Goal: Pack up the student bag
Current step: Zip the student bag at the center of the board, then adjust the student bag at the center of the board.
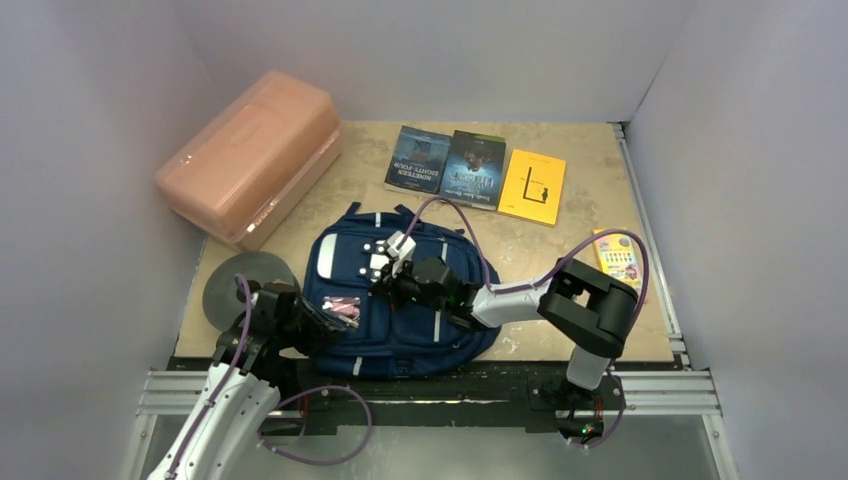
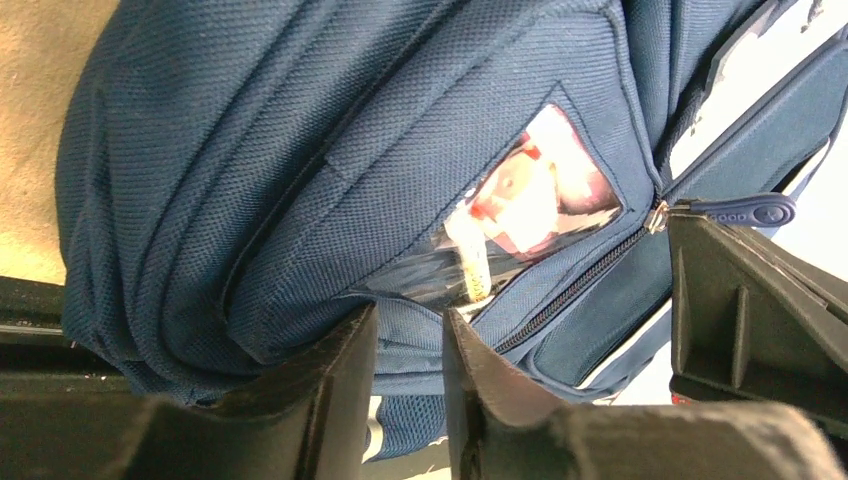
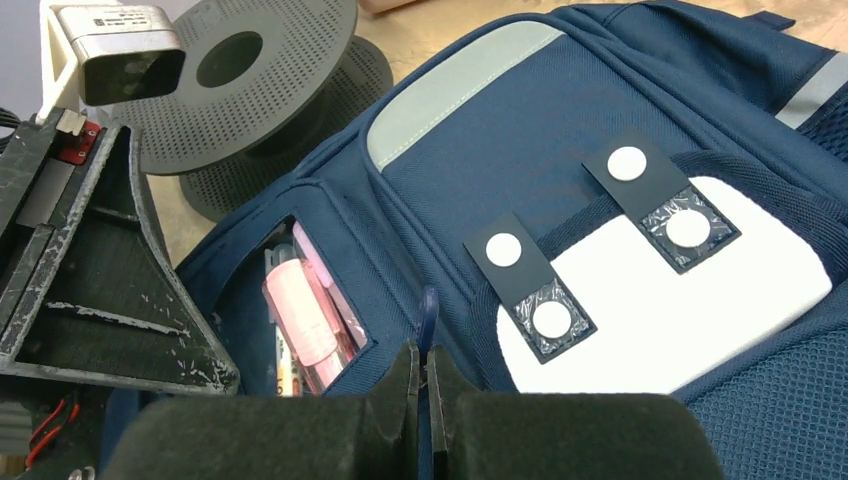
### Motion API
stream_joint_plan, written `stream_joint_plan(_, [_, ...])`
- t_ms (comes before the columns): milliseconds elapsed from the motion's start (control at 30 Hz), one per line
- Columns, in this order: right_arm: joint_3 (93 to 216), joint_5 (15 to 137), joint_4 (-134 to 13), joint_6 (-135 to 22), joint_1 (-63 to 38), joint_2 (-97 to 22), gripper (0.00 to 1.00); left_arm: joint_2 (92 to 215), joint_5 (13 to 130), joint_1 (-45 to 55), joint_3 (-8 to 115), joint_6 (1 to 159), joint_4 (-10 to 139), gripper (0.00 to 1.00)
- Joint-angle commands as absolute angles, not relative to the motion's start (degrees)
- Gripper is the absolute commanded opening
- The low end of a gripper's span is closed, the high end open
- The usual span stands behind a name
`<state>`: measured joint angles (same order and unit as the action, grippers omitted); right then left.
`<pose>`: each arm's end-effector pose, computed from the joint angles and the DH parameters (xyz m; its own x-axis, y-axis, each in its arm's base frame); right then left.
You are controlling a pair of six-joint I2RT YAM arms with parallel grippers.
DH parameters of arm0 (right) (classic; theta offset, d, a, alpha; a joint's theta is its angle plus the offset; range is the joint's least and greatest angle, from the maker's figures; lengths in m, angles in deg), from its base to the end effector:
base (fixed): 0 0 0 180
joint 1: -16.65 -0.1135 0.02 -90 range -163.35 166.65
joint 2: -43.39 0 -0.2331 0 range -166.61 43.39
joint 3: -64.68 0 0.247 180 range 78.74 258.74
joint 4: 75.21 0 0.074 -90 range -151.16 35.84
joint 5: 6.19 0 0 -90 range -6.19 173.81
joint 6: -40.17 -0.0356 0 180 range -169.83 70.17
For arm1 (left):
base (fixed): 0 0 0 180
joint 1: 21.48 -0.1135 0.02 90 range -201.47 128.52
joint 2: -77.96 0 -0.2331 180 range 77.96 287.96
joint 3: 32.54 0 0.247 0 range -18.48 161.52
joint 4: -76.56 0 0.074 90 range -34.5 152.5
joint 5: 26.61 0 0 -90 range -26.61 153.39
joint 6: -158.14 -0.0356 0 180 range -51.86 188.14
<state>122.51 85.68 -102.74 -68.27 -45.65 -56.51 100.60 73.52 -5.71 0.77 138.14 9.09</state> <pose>0.1635 0.3089 0.1501 -0.3860 -0.0551 -0.9209 -0.7886 0.5376 0.2984 0.1016 -0.0352 0.1577 -0.6139 -0.7879 -0.0490 -0.6335 0.5288 -0.5649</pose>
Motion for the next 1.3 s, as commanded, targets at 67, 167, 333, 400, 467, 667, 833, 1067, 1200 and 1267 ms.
stream_joint_plan(67, [127.58,84.32,-101.79,-63.74,-42.59,-53.29,0.28,100.16,71.51,-5.83,3.85,134.10,4.85,0.47])
stream_joint_plan(167, [126.45,84.01,-95.34,-63.59,-42.51,-48.72,0.46,99.76,70.85,-5.83,8.30,131.07,3.62,0.73])
stream_joint_plan(333, [126.30,88.52,-79.82,-69.07,-41.93,-39.75,0.73,101.46,75.14,-5.83,11.84,126.57,6.81,0.84])
stream_joint_plan(400, [128.54,89.82,-71.27,-71.55,-41.32,-38.73,0.77,103.28,76.52,-5.83,13.67,123.92,7.93,0.85])
stream_joint_plan(467, [130.46,90.12,-64.12,-75.08,-39.85,-37.90,0.78,105.92,78.52,-5.83,15.55,121.12,9.60,0.86])
stream_joint_plan(667, [125.96,82.15,-59.27,-84.12,-33.02,-31.45,0.81,115.98,87.66,-5.21,18.63,115.56,15.60,0.87])
stream_joint_plan(833, [131.73,92.61,-42.96,-85.73,-31.44,-34.28,0.82,120.42,90.47,-0.10,18.94,116.92,22.61,0.89])
stream_joint_plan(1067, [124.29,96.28,-40.65,-95.88,-30.81,-28.68,0.81,129.06,90.15,10.48,22.46,117.72,28.27,0.89])
stream_joint_plan(1200, [121.10,91.51,-41.82,-96.58,-30.81,-26.36,0.69,131.83,88.65,13.43,23.71,116.79,28.83,0.89])
stream_joint_plan(1267, [119.59,89.47,-43.59,-96.92,-30.81,-26.31,0.59,132.89,88.53,14.25,24.17,116.38,29.09,0.89])
